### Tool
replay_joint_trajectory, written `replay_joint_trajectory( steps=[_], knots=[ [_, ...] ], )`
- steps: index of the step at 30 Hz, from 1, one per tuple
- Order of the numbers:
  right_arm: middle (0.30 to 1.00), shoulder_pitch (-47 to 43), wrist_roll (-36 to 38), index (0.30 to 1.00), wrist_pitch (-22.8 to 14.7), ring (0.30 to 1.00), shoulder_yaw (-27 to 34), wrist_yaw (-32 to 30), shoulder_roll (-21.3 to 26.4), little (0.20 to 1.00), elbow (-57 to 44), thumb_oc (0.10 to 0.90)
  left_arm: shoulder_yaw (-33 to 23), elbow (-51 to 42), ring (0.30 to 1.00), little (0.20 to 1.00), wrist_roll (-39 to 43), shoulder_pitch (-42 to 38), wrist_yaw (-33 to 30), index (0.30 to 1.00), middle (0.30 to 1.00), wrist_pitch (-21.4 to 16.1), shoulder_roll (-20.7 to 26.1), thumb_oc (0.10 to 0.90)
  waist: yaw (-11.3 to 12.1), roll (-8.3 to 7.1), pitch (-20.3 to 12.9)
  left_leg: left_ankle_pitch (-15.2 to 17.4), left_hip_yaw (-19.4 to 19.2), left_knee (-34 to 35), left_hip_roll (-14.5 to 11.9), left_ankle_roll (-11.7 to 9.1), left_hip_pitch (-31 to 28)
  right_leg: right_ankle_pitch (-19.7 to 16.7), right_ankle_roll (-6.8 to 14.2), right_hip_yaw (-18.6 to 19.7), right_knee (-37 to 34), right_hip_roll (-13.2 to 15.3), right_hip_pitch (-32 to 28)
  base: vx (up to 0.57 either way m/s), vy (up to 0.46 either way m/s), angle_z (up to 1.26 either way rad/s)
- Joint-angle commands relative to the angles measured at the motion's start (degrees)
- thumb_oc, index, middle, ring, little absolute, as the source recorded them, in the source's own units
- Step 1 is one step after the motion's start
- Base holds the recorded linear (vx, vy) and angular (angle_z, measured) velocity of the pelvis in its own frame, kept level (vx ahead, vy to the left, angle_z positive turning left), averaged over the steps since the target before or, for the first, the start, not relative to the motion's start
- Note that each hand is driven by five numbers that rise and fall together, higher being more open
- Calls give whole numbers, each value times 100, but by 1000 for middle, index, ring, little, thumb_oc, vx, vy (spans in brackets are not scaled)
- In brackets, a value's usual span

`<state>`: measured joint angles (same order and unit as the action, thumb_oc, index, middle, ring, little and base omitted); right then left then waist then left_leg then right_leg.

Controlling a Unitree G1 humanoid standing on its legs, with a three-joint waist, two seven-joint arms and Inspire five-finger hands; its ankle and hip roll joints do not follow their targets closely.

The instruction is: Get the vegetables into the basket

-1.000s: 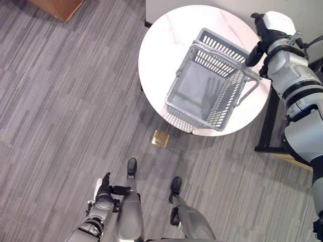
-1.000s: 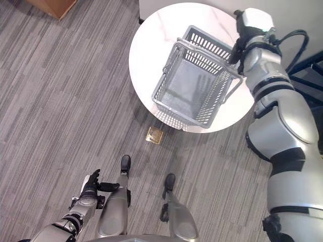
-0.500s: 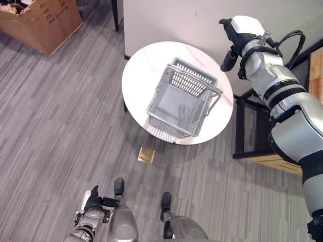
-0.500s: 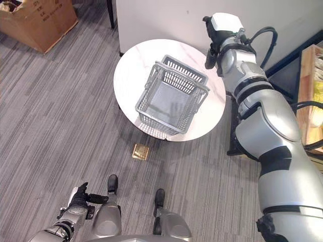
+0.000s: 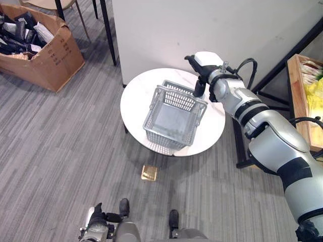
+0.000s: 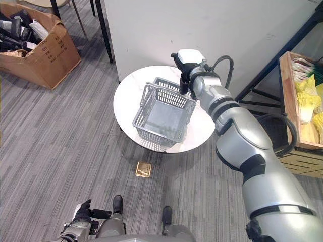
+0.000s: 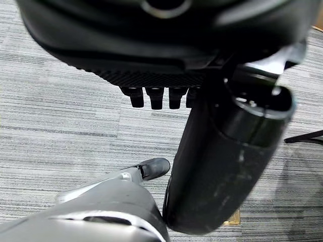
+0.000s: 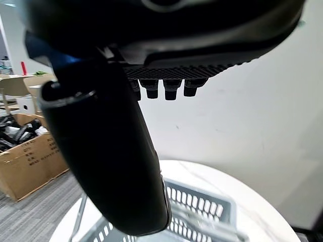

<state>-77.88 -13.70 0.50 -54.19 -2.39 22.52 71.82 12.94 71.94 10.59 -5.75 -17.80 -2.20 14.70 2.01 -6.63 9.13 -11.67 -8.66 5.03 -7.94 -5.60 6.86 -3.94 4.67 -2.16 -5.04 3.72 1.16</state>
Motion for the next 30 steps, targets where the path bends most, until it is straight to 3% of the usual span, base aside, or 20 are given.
replay_joint_trajectory(
  steps=[1,6,15,28,30],
  knots=[
    [1000,-887,-260,1000,69,1000,197,-386,139,1000,510,900,242,417,1000,1000,-21,-243,-55,1000,1000,-21,72,900,89,-299,169,738,213,-24,238,-63,-651,263,214,95,266,-48,-58,0,0,0],
    [1000,-859,-507,1000,110,1000,122,-417,171,1000,699,900,392,392,1000,1000,-11,-306,-78,1000,1000,-34,35,900,191,-250,307,730,299,-48,262,-53,-541,303,217,28,309,-40,-2,-18,-3,1],
    [1000,-735,-203,1000,199,1000,418,-511,426,1000,920,900,373,470,1000,1000,14,-325,-122,1000,1000,1,32,900,277,-221,453,628,387,-3,279,-73,-249,175,262,-35,167,-12,158,-4,-3,6],
    [1000,-400,-170,1000,287,1000,804,-826,259,1000,812,900,534,402,1000,1000,16,-443,-274,1000,1000,56,-99,900,269,-138,651,625,402,-3,361,-67,40,64,309,-22,79,50,370,4,9,1],
    [1000,-388,161,1000,262,1000,1001,-903,158,1000,761,900,524,406,1000,1000,35,-450,-299,1000,1000,60,-111,900,270,-147,681,614,403,-3,366,-67,79,50,311,-6,73,45,411,0,0,0]
  ],
)
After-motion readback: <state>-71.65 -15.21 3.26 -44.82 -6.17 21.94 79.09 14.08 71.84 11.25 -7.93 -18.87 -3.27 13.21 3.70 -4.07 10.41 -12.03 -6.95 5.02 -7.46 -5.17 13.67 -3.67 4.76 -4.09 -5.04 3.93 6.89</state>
